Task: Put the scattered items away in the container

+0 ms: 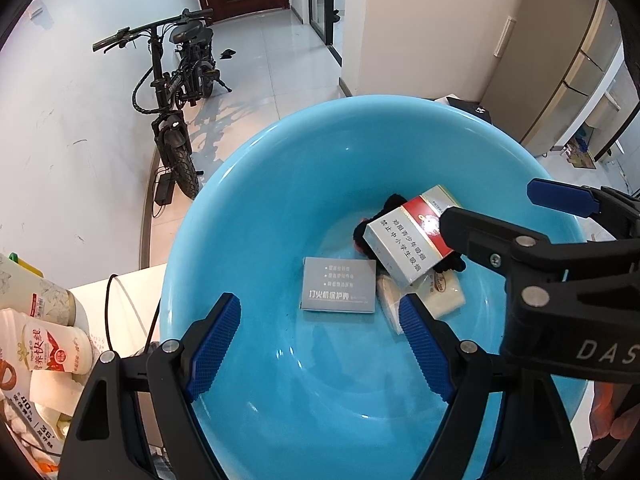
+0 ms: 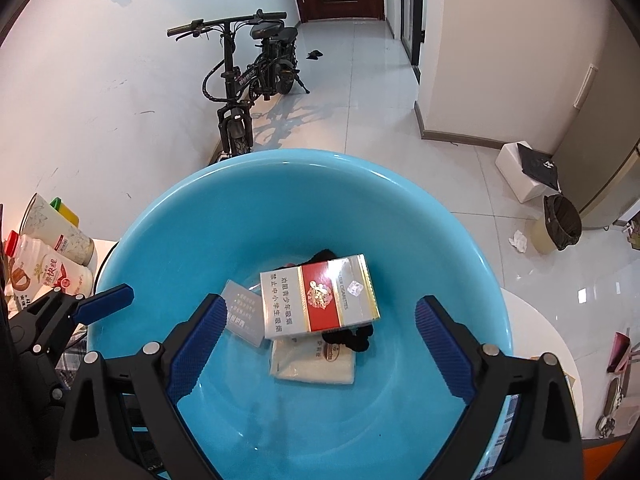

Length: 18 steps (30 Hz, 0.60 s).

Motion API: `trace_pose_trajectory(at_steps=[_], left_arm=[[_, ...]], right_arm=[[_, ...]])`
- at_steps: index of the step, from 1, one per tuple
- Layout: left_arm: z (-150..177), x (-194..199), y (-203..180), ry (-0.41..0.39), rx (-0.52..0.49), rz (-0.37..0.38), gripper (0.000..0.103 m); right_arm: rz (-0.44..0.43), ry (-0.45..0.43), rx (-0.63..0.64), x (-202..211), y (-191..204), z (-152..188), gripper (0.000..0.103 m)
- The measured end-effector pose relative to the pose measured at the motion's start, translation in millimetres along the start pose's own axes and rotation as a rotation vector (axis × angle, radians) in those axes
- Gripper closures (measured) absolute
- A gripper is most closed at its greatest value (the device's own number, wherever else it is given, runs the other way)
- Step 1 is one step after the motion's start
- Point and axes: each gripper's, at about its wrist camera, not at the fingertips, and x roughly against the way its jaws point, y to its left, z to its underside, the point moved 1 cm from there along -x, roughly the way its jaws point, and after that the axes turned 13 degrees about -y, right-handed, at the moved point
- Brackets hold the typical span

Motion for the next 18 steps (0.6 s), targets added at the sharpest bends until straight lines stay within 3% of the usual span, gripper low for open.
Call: trace_pose_trajectory(at_steps=[18], left_arm=[[14.6, 34.8, -5.2, -0.018, 0.026, 0.027, 0.019]], right_arm=[[0.005, -0.041, 0.027, 36.8, 9.1, 4.9, 0.008]])
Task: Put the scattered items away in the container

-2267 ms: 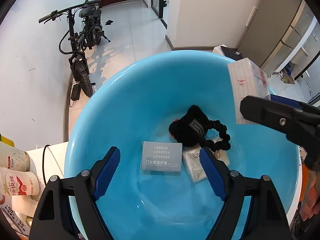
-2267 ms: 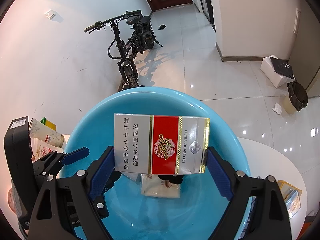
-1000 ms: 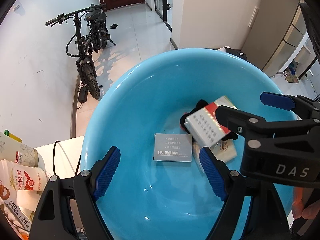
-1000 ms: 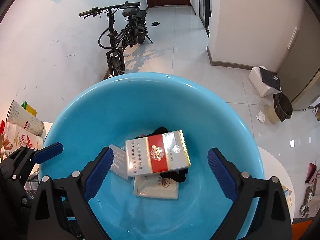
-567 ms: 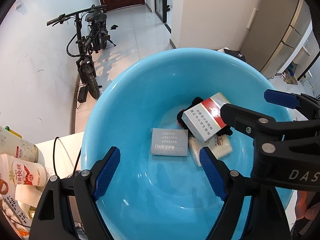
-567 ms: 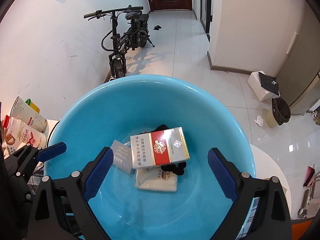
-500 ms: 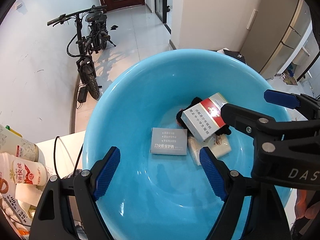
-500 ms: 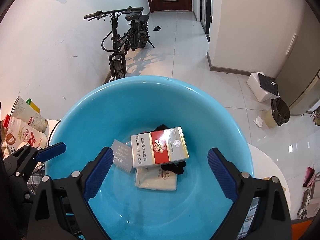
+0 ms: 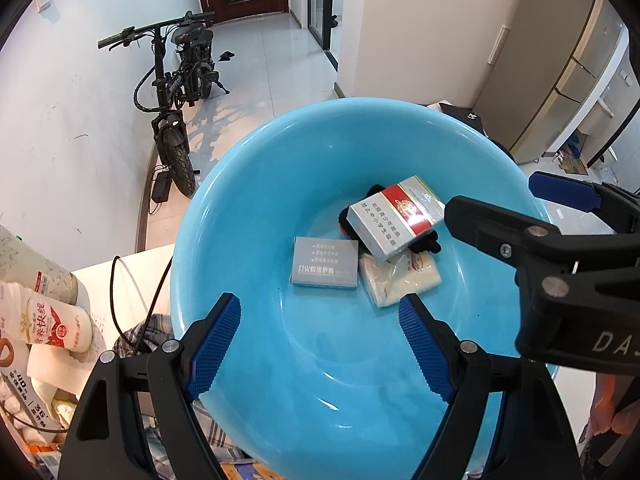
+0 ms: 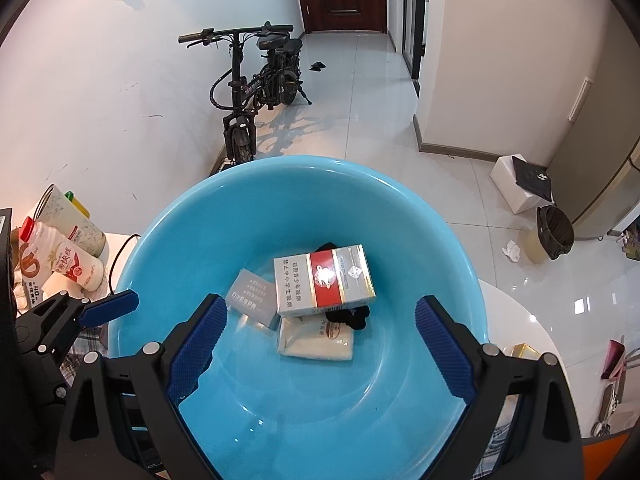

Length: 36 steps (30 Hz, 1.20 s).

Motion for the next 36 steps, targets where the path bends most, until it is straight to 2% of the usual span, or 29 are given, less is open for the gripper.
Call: trace_pose_trajectory(at_steps=[21, 36], left_arm=[[23.2, 26.9, -4.8, 0.004, 0.006, 0.007, 0.019], [49.1, 54.9, -10.3, -0.008, -0.051, 0.014, 0.019]], right_arm=[[-0.007, -0.012, 0.047, 31.9, 8.1, 21.2, 0.008], [-0.024, -0.005, 0.108, 55.3, 23.3, 44.3, 0.008]])
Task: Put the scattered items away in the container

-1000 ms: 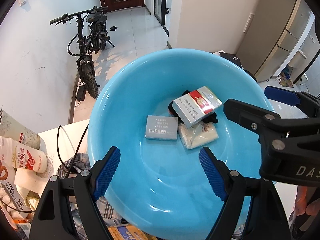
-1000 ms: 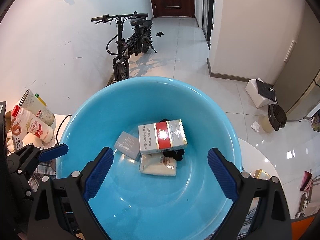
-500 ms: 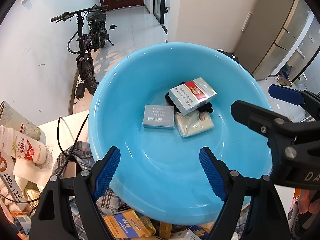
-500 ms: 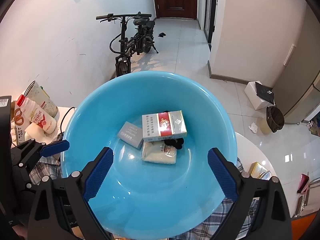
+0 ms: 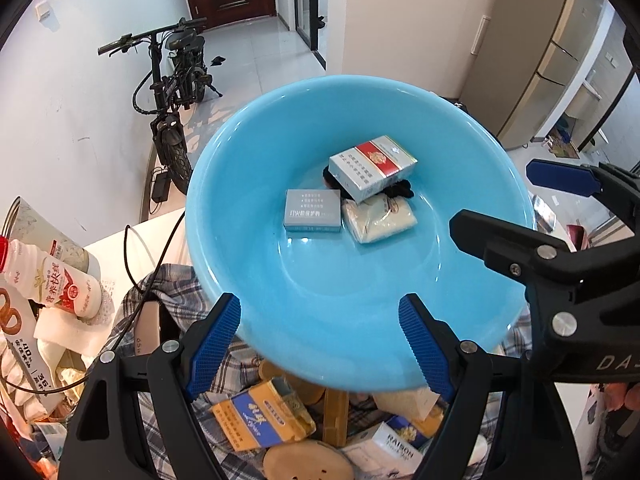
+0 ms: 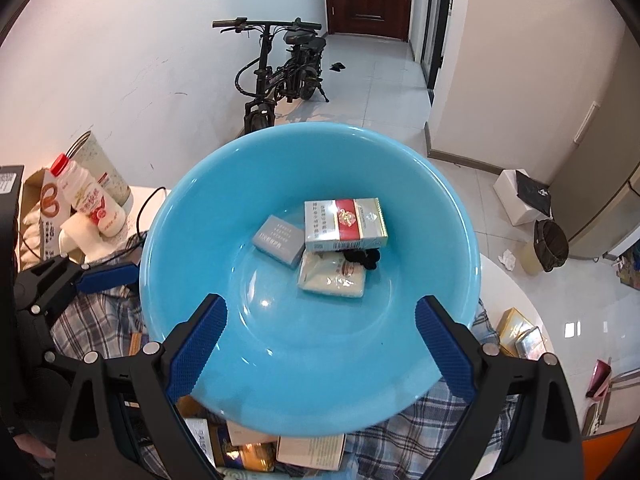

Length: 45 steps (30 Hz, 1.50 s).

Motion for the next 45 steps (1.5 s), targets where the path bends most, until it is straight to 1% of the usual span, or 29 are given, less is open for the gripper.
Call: trace_pose_trajectory(at_steps=[6, 12, 15, 20, 25, 30, 34, 38, 40, 41, 43, 45], left_arm=[[11.8, 9.2, -4.9, 0.004, -0.022, 0.006, 0.019], [27.4, 20.0, -12.8, -0.009, -0.06, 0.015, 0.019], [38.2, 25.5, -13.8, -0.014, -0.074, 0.015, 0.019], [58.5, 36.4, -16.3, -0.019, -0.134, 0.004, 0.019], [75.1, 42.6, -14.3, -0.005, -0.134, 0.04, 0.019], [96.2, 44.9, -11.8, 0.007, -0.152, 0.036, 0.019], [109.1, 46.7, -7.7, 0.012, -0.143, 0.04, 0.019], [122.9, 50.0, -6.7, -0.006, -0.149, 0.029, 0.019], [129.7, 49.7, -6.7, 0.01, -0.133, 0.049, 0.019], [133.5, 50.5, -7.4, 0.017, -0.121, 0.073, 0.019], [140.5, 54.5, -10.3, 0.013, -0.117, 0.101, 0.019], [146.3, 58.0, -15.5, 0.0, -0.137, 0.096, 0.019]], right_arm=[[-0.019, 0.008, 0.016, 7.4, 4.0, 11.8, 0.008], [-0.047, 0.012, 0.047, 17.3, 14.8, 26.7, 0.008], [-0.059, 0.017, 0.069, 23.9, 19.1, 35.1, 0.008], [-0.077, 0.024, 0.101, 32.5, 23.9, 49.4, 0.008], [-0.102, 0.035, 0.098, 37.2, 26.1, 60.4, 0.008], [-0.119, 0.035, 0.132, 45.9, 34.7, 73.9, 0.008], [-0.127, 0.027, 0.169, 53.1, 43.0, 86.5, 0.008], [-0.146, 0.015, 0.169, 62.2, 47.6, 102.6, 0.008], [-0.149, 0.005, 0.162, 67.9, 49.0, 108.0, 0.008], [-0.154, -0.005, 0.164, 71.7, 50.2, 110.7, 0.008], [-0.144, -0.032, 0.184, 79.6, 53.8, 116.2, 0.008], [-0.135, -0.054, 0.209, 85.6, 57.7, 120.9, 0.008]])
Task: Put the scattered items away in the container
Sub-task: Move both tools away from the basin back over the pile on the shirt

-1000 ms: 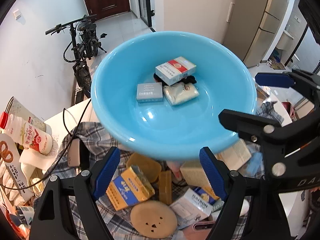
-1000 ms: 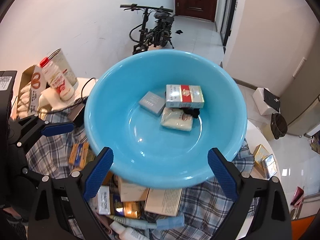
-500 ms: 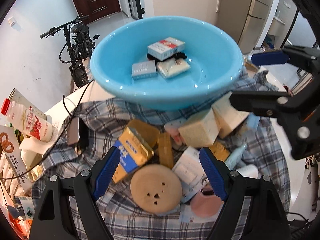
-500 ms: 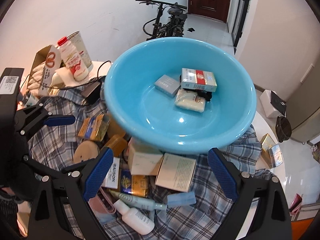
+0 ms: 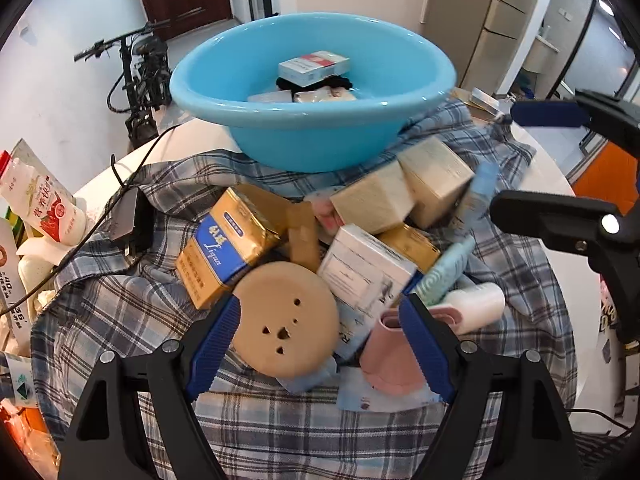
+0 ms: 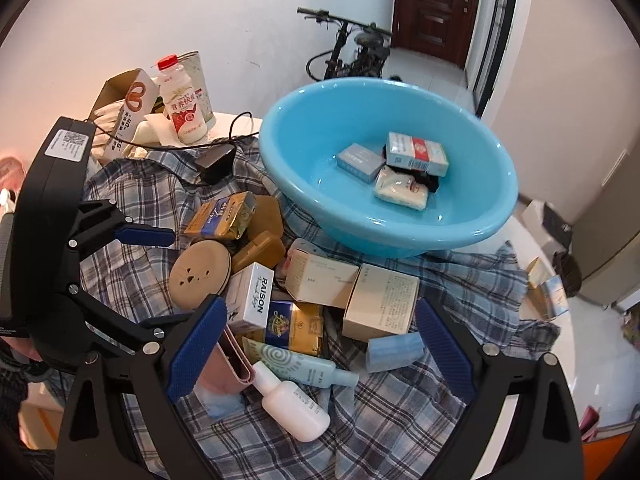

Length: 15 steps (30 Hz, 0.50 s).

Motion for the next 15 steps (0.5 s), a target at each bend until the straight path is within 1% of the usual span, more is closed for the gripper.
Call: trace_pose_trajectory(at_steps=[3, 6, 9, 15], left_arm=[[5.7, 1.5, -5.1, -0.003, -0.01, 0.003, 0.019], [11.5, 0.4, -5.1, 0.003, 0.001, 0.012, 0.019], [17.4, -2.0, -4.8, 0.007, -0.006, -0.001, 0.019], [31.6, -7.7, -2.1, 0.024, -0.019, -0.03, 0.019]], right_arm=[[-0.01, 0.01, 0.032, 2.0, 8.6, 6.5, 0.008], [-0.042, 0.026, 0.044, 1.6, 16.3, 15.6, 0.008], [-0.069, 0.031, 0.03, -1.5, 19.2, 27.7, 0.008], [-0.085, 0.063, 0.004, -10.8, 20.7, 50.7, 0.008]])
